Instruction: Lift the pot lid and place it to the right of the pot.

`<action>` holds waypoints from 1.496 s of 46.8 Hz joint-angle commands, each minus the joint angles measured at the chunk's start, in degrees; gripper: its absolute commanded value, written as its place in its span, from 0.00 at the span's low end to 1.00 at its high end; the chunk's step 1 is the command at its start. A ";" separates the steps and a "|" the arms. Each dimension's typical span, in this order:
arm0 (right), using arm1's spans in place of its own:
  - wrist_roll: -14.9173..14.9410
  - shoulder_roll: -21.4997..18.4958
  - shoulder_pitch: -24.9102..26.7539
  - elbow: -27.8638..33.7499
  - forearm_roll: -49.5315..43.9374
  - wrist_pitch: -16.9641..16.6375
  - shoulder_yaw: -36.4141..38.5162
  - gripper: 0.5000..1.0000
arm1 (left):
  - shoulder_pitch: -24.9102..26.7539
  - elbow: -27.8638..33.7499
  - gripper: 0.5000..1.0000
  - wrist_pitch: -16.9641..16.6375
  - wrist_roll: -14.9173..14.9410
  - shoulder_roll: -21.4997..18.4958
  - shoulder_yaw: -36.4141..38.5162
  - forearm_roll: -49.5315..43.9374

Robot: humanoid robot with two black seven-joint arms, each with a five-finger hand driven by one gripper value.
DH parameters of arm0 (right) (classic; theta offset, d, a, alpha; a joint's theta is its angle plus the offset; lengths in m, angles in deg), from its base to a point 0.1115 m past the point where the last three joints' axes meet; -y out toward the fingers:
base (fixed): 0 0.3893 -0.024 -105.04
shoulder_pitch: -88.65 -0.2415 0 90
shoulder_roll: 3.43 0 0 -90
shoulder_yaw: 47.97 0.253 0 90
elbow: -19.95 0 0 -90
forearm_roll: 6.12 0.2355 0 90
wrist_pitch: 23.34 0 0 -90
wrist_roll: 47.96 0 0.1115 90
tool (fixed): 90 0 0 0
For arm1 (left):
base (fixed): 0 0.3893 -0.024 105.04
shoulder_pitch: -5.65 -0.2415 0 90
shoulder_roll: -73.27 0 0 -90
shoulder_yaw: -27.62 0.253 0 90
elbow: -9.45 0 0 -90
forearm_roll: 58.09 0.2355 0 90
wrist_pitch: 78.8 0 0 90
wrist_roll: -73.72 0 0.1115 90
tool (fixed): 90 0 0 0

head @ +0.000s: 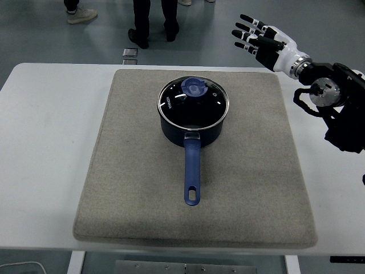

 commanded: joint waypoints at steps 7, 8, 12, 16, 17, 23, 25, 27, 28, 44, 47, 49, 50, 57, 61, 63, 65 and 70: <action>0.00 0.09 -0.09 0.00 -0.08 -0.09 -0.15 0.88 | 0.00 0.00 1.00 0.00 0.00 0.00 -0.02 0.00; 0.00 0.00 -0.09 0.00 -0.08 -0.09 -0.15 0.87 | 0.00 0.00 1.00 0.00 0.00 0.00 -0.02 0.00; 0.00 0.00 0.00 0.00 -0.08 0.00 -0.50 0.87 | 0.00 0.09 1.00 0.00 0.00 0.00 -0.02 0.00; 0.00 0.00 -0.09 0.00 -0.35 0.09 -0.68 0.87 | 0.00 0.17 1.00 0.00 0.00 0.00 -0.02 0.00; 0.00 0.00 -0.09 0.00 -0.52 0.17 -0.77 0.87 | 0.00 0.09 1.00 0.00 0.00 0.00 -0.02 0.00; 0.09 0.09 -0.27 0.00 -0.96 0.17 -1.03 0.87 | 0.00 0.00 1.00 0.00 0.00 0.00 -0.02 0.00; 0.00 0.18 -0.36 0.00 -1.05 0.09 -1.03 0.87 | 0.00 0.09 1.00 0.00 0.00 0.00 -0.02 0.00; 0.00 0.18 -0.44 0.00 -1.05 0.00 -1.12 0.87 | 0.00 0.09 1.00 0.00 0.00 0.00 -0.02 0.00; 0.00 0.18 -0.53 -0.08 -1.05 0.00 -1.12 0.88 | 0.00 0.09 1.00 0.00 0.00 0.00 0.07 0.00; 0.00 0.53 -0.62 0.00 -2.11 -0.09 -1.21 0.88 | 0.00 0.09 1.00 0.00 0.00 0.00 -0.02 0.00; 0.00 0.62 -0.80 -0.09 -2.89 -0.18 -1.56 0.88 | 0.00 0.09 1.00 0.00 0.00 0.00 0.07 0.00; 0.00 0.70 -0.88 -0.09 -3.68 -0.26 -1.65 0.88 | 0.00 0.00 1.00 0.00 0.00 0.00 0.07 0.00; 0.00 0.70 -1.14 -0.09 -4.21 -0.18 -1.65 0.88 | 0.00 0.00 1.00 0.00 0.00 0.00 0.07 0.00; 0.09 0.62 -2.29 -0.09 -8.34 -0.18 -1.73 0.88 | 0.00 0.00 1.00 0.00 0.00 0.00 -0.02 0.00; 0.09 0.18 -3.34 -0.09 -11.85 -0.09 -2.00 0.88 | 0.00 0.09 1.00 0.00 0.00 0.00 0.07 0.00; 0.18 0.09 -3.52 -0.09 -13.17 -0.09 -2.17 0.88 | 0.00 0.09 1.00 0.00 0.00 0.00 -0.02 0.00; 0.18 -0.17 -3.61 -0.17 -14.23 -0.18 -2.35 0.88 | 0.00 0.09 1.00 0.00 0.00 0.00 0.07 0.00; 0.27 -0.79 -5.45 -0.26 -16.78 -0.18 -3.49 0.88 | 0.00 0.09 1.00 0.00 0.00 0.00 0.07 0.00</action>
